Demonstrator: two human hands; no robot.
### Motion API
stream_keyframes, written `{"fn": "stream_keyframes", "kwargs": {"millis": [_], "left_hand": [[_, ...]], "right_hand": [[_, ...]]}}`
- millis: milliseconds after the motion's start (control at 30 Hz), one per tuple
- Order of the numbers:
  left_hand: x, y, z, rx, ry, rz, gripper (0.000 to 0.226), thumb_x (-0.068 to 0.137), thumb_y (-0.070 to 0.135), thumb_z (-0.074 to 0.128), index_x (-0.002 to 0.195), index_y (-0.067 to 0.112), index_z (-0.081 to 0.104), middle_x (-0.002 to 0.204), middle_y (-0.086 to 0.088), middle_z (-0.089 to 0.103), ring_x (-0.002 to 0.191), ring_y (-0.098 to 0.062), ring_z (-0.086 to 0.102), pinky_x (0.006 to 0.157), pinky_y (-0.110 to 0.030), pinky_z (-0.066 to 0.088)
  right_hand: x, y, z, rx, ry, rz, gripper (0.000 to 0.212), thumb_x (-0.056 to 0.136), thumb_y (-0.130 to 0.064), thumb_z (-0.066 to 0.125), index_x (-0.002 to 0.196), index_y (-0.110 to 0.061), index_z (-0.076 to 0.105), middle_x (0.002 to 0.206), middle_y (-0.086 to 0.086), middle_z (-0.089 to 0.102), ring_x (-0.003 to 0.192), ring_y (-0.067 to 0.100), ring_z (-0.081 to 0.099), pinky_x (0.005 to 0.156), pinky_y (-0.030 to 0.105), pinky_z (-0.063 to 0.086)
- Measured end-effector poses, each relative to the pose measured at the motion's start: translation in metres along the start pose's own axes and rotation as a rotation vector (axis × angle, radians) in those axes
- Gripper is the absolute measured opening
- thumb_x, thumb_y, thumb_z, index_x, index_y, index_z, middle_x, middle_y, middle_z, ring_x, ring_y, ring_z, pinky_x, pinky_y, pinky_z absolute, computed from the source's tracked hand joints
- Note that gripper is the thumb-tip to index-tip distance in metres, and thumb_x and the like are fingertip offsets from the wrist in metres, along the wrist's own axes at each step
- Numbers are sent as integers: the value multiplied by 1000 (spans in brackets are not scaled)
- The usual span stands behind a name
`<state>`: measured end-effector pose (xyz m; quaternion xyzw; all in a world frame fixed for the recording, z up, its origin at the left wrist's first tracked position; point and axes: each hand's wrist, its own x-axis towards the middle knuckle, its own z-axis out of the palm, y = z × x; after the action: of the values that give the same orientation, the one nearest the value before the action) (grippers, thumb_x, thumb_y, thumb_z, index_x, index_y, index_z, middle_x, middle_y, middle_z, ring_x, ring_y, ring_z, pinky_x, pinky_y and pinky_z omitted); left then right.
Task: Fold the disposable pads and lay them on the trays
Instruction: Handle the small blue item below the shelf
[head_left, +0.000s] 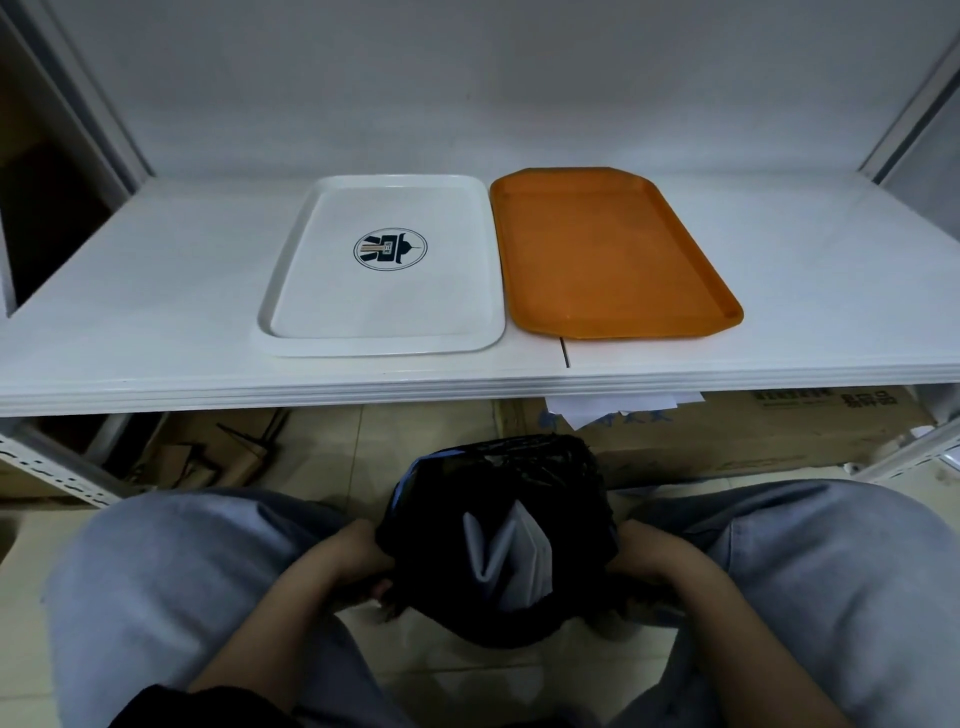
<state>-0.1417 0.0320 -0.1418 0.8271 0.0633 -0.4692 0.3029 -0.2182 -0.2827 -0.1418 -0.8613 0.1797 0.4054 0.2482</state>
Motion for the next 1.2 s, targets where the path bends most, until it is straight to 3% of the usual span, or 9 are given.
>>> {"fn": "stream_keyframes", "kwargs": {"millis": [100, 200, 333, 433, 567, 733, 900, 1067, 1200], "left_hand": [[-4, -2, -12, -68, 165, 47, 20, 91, 1, 45, 77, -3, 58, 50, -8, 54, 37, -14, 47, 40, -22, 39], [1, -1, -17, -98, 206, 47, 22, 93, 10, 45, 98, -4, 61, 62, -10, 62, 50, -19, 58, 53, -28, 49], [10, 10, -23, 123, 321, 41, 58, 83, 46, 58, 126, 8, 51, 115, -12, 64, 104, -27, 61, 89, -31, 48], [21, 20, -19, 172, 417, 84, 86, 77, 58, 63, 144, 13, 31, 134, -13, 53, 120, -28, 54, 95, -34, 46], [35, 25, -13, 222, 475, 134, 72, 83, 47, 62, 141, 14, 36, 125, -10, 61, 114, -27, 58, 90, -34, 49], [35, 31, -6, 378, 596, 221, 21, 93, 32, 50, 101, 15, 59, 100, -9, 67, 95, -30, 63, 73, -34, 49], [24, 34, -10, 367, 775, 292, 24, 96, 32, 45, 94, 13, 59, 89, -8, 67, 89, -32, 62, 67, -33, 46], [21, 19, -16, 332, 742, 211, 20, 94, 30, 46, 86, 16, 58, 91, -10, 68, 91, -33, 63, 66, -31, 43], [21, 16, -16, 327, 619, 200, 23, 90, 31, 50, 109, 20, 57, 107, -9, 67, 102, -30, 62, 77, -33, 47]], "right_hand": [[-10, 1, -14, 130, 74, -51, 14, 88, -9, 55, 75, -14, 54, 66, 1, 57, 54, 9, 54, 46, 15, 41], [-12, -3, -19, 343, 66, -12, 16, 90, -9, 53, 105, -10, 57, 71, 7, 64, 52, 16, 61, 49, 24, 52], [-2, -9, -25, 88, 232, 88, 65, 79, -60, 57, 128, -18, 49, 116, 4, 64, 102, 23, 62, 83, 34, 51], [8, -25, -30, 33, 411, 124, 77, 82, -69, 48, 136, -14, 37, 130, 8, 55, 114, 28, 56, 82, 34, 46], [26, -44, -30, 40, 477, 110, 61, 87, -59, 52, 123, -10, 48, 116, 8, 61, 102, 27, 61, 71, 30, 45], [35, -48, -24, -63, 614, 16, 23, 96, -27, 47, 109, -11, 58, 105, 10, 66, 92, 29, 63, 62, 28, 42], [23, -37, -26, 204, 772, -131, 24, 94, -17, 48, 114, -21, 59, 98, 8, 68, 86, 30, 63, 64, 31, 45], [19, -24, -29, 384, 781, -118, 12, 91, -17, 51, 88, -26, 57, 94, 5, 68, 82, 26, 62, 71, 36, 52], [19, -26, -31, 308, 609, -103, 24, 91, -27, 54, 114, -22, 51, 102, 3, 63, 82, 22, 57, 70, 31, 47]]}}
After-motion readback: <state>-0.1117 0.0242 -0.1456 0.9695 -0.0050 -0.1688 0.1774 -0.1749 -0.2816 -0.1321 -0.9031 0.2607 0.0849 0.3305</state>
